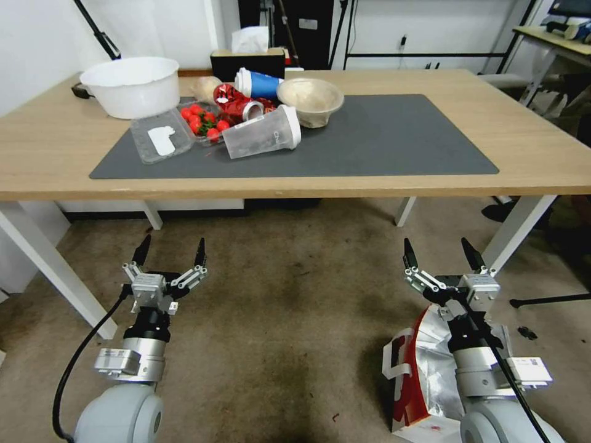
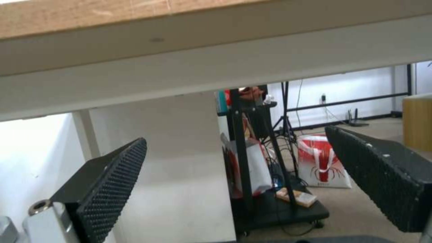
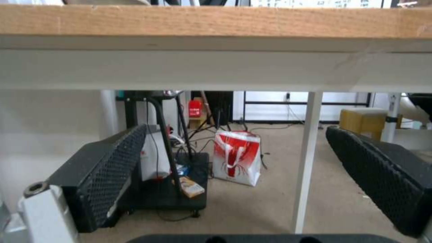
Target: Pick up the food delivery bag from the floor and place it on the table.
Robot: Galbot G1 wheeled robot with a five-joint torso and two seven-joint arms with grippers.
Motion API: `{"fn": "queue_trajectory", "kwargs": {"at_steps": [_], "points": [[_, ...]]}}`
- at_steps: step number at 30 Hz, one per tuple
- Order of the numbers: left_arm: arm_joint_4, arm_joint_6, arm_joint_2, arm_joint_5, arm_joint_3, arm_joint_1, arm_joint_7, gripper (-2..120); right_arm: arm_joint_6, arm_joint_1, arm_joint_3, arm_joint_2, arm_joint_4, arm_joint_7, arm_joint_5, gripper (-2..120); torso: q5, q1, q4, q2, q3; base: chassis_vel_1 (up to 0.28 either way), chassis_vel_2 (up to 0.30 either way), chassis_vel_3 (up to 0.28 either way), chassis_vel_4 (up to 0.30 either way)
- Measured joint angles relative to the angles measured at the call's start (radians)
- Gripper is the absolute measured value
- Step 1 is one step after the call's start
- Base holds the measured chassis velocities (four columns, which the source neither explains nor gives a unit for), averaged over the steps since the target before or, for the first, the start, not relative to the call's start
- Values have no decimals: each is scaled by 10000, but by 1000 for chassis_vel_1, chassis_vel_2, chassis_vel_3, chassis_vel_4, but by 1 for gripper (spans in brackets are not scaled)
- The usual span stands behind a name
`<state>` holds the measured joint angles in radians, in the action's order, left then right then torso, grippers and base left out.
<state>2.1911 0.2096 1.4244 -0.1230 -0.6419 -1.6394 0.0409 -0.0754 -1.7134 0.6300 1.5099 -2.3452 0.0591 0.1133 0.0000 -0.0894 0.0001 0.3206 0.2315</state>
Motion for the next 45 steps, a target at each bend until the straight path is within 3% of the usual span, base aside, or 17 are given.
{"fn": "queue_trajectory", "kwargs": {"at_steps": [45], "points": [[0, -30, -77, -26, 71, 74, 60, 99, 224, 250, 56, 16, -126, -84, 209, 100, 0, 426, 0, -1770, -1342, 0, 0, 0, 0]]}}
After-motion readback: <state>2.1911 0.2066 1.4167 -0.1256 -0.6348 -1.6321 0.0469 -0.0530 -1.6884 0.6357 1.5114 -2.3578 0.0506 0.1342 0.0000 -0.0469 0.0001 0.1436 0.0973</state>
